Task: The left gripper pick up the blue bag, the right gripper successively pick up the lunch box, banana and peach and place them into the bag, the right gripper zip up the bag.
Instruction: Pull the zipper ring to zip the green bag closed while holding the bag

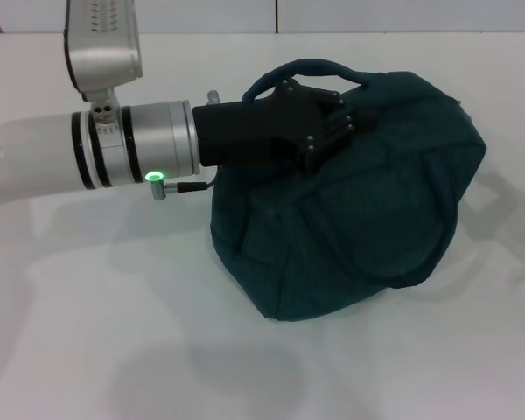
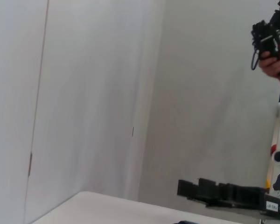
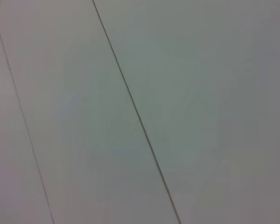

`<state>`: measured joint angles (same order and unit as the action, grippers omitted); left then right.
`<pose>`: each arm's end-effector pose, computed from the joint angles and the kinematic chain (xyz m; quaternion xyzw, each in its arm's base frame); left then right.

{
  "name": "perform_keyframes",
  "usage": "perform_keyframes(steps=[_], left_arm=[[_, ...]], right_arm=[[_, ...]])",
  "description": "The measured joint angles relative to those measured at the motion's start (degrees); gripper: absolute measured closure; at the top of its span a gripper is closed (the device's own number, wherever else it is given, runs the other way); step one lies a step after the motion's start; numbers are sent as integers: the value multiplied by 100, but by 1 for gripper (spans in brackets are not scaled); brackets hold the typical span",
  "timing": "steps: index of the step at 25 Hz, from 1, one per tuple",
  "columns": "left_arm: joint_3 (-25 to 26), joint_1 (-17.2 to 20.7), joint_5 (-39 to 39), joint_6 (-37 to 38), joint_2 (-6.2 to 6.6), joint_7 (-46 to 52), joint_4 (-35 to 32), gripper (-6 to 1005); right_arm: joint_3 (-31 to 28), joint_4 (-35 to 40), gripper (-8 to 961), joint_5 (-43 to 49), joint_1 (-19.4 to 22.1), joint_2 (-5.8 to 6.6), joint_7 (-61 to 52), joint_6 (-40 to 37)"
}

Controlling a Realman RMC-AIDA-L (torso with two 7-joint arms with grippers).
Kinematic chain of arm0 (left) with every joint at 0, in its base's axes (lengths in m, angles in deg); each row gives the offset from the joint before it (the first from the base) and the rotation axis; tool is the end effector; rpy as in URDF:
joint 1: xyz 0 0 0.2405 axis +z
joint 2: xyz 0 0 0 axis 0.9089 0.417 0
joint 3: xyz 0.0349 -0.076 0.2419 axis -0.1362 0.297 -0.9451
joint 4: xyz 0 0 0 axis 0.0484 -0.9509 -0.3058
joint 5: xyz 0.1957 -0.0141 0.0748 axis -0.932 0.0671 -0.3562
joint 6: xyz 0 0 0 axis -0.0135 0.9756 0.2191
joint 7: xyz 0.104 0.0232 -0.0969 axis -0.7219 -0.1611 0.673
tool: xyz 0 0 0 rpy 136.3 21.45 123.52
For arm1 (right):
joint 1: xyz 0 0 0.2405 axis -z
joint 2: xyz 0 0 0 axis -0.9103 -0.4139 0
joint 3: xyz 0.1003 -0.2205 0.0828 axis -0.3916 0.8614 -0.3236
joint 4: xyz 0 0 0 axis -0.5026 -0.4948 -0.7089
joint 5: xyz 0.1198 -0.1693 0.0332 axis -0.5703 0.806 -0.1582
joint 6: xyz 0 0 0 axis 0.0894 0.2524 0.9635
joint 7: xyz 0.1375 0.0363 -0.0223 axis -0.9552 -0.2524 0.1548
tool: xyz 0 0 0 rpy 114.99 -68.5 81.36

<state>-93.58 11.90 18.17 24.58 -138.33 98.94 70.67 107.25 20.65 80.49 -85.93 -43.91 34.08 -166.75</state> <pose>-0.1642 0.3612 -0.0613 -0.9235 -0.1031 -0.3626 0.0710 0.3081 0.2793 0.0241 -0.7414 0.2383 0.5123 0.3621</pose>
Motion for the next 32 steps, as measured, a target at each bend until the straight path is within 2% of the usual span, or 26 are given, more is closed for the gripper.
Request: perform_keyframes(steps=[5, 7, 11, 18, 32], left_arm=[[0, 6, 34, 120, 0, -40, 19, 943], [0, 7, 40, 156, 0, -63, 19, 943], [-1, -10, 51, 196, 0, -77, 16, 942], [0, -2, 114, 198, -7, -156, -13, 941], [0, 8, 127, 198, -9, -216, -27, 938]], right_arm=[[112, 343, 553, 329, 89, 57, 69, 701], [121, 521, 378, 547, 75, 39, 72, 1030], [133, 735, 378, 939, -129, -24, 105, 1566], [427, 743, 377, 992, -452, -83, 252, 1771], [609, 708, 525, 969, -650, -115, 228, 1758]])
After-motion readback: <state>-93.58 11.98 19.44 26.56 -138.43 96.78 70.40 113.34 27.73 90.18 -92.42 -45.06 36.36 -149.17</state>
